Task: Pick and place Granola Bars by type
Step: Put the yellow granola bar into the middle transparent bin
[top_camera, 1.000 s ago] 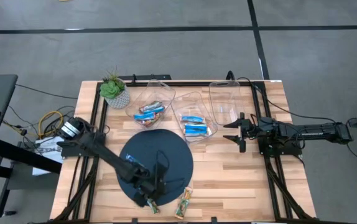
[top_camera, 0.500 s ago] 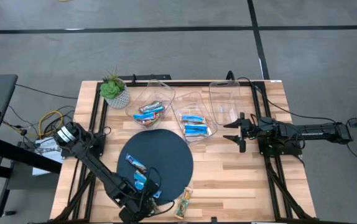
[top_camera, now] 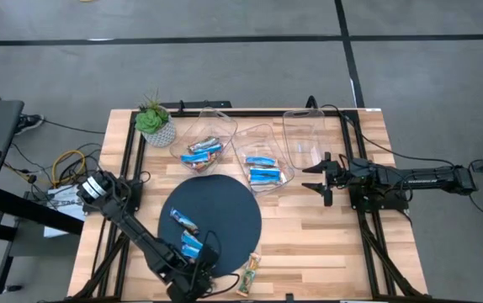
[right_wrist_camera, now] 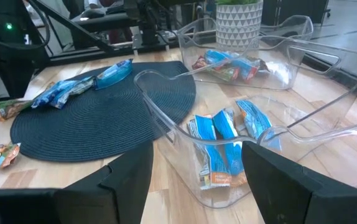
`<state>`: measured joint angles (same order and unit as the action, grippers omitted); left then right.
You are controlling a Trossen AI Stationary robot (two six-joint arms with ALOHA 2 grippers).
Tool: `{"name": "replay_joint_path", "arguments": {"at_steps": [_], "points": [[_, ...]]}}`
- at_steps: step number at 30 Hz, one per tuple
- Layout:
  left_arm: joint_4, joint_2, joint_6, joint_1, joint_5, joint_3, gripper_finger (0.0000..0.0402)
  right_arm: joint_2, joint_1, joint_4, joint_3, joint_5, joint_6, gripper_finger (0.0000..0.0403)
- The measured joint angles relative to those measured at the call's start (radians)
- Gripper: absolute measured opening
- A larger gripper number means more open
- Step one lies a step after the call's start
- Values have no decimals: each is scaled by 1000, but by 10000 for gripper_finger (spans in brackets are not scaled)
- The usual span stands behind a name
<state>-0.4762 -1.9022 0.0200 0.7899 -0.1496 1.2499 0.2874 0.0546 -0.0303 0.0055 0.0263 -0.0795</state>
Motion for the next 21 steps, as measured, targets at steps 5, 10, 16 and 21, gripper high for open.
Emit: {"name": "replay_joint_path", "arguments": {"at_steps": [5, 10, 16, 21], "points": [[17, -27, -28, -7, -11, -5, 186, 0, 0, 0, 0, 0, 0, 240], [47, -55, -45, -8, -1, -5, 186, 0, 0, -4, 0, 0, 0, 240], [87, -77, -44, -16, 3, -4, 184, 0, 0, 0, 0, 0, 0, 240], [104, -89, -45, -18, 6, -4, 167, 0, 0, -3, 0, 0, 0, 240]]}}
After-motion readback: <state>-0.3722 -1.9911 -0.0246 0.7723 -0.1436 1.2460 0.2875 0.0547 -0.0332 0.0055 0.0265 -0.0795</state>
